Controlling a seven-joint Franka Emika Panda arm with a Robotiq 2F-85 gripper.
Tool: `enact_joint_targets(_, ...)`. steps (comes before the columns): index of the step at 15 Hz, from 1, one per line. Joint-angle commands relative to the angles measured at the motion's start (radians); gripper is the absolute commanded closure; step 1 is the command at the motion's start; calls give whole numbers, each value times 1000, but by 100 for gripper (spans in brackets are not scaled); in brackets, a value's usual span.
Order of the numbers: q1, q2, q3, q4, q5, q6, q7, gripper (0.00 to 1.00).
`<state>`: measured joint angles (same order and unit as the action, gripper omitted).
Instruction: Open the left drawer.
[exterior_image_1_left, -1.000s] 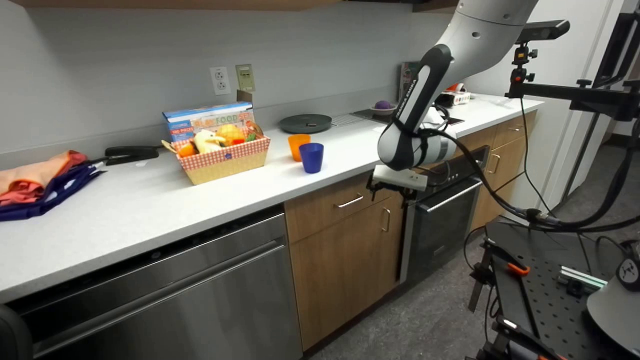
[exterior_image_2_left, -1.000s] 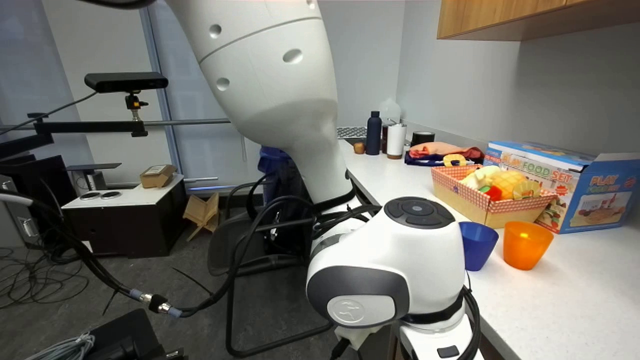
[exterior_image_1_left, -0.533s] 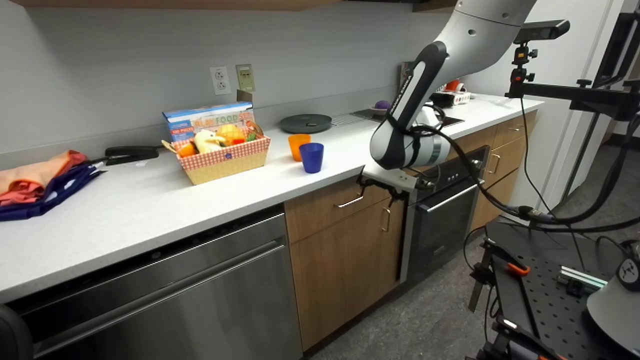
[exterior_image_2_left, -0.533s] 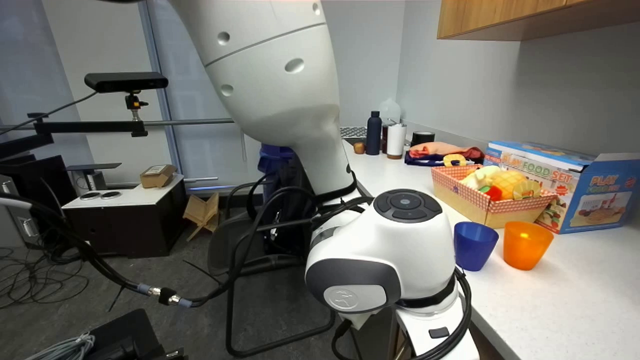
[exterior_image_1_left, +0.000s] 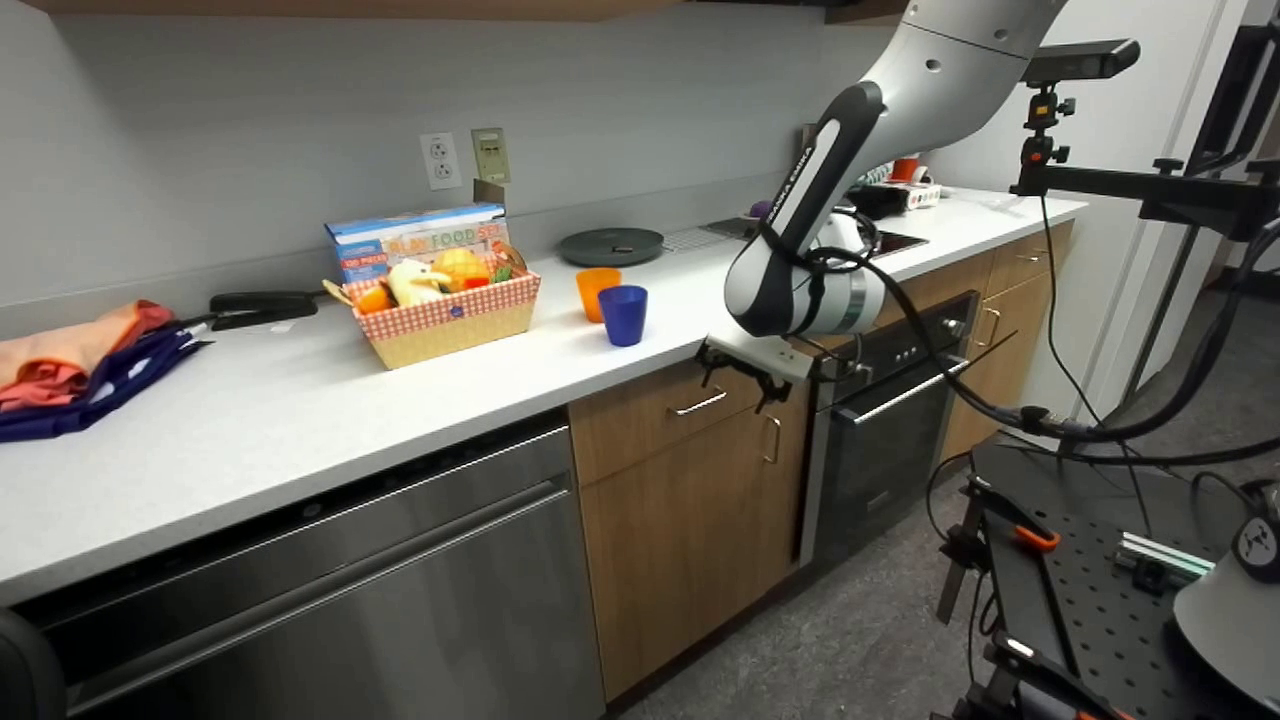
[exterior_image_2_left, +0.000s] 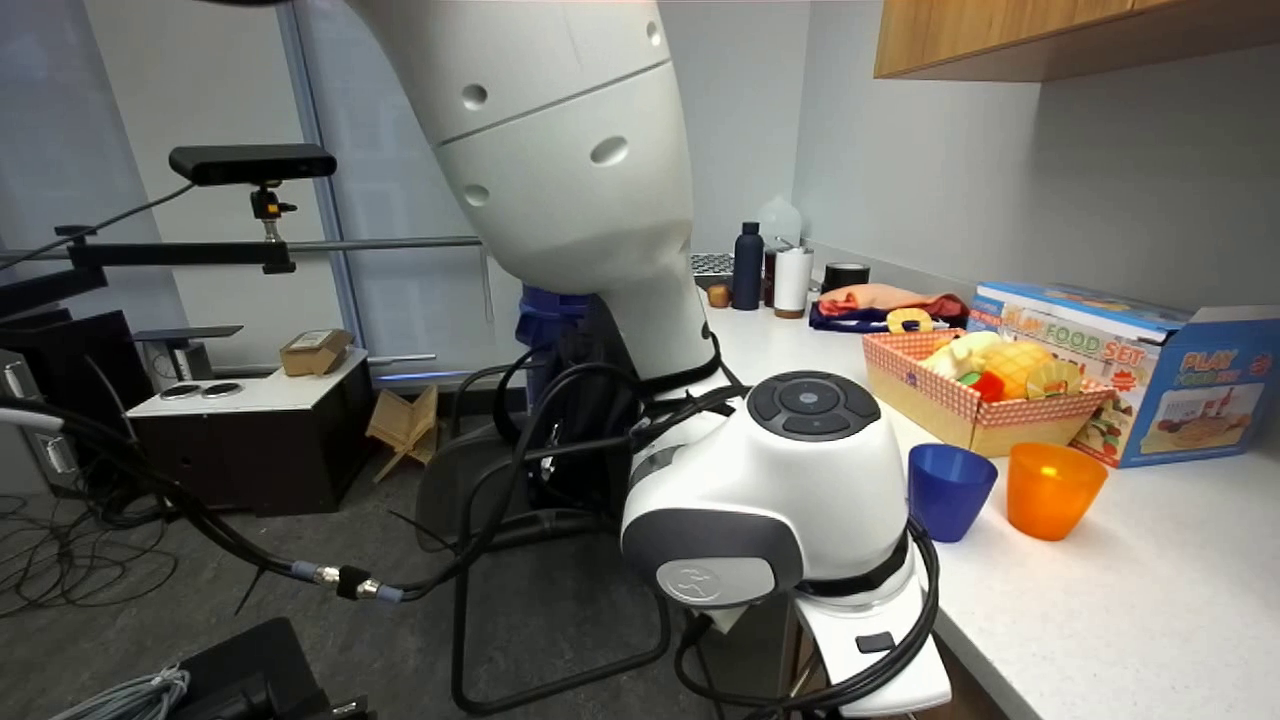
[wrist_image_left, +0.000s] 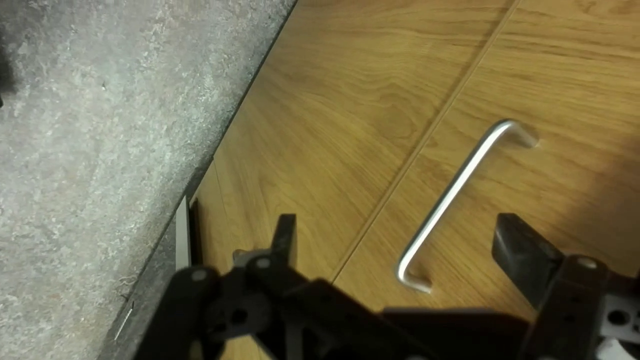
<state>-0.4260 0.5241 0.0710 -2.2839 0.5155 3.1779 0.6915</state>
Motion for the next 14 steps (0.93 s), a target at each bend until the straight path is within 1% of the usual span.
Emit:
enact_joint_targets(1, -69, 89, 46, 74, 18, 40, 3, 0)
enact_joint_targets(8, -92, 169, 70, 139, 14, 53, 31, 0)
enact_joint_targets(9, -67, 166, 62, 133, 19, 55, 46, 0)
enact_joint_targets(11, -51, 170, 60, 128, 19, 57, 59, 0)
enact_joint_targets(14, -88, 192, 73, 142, 7, 39, 54, 0)
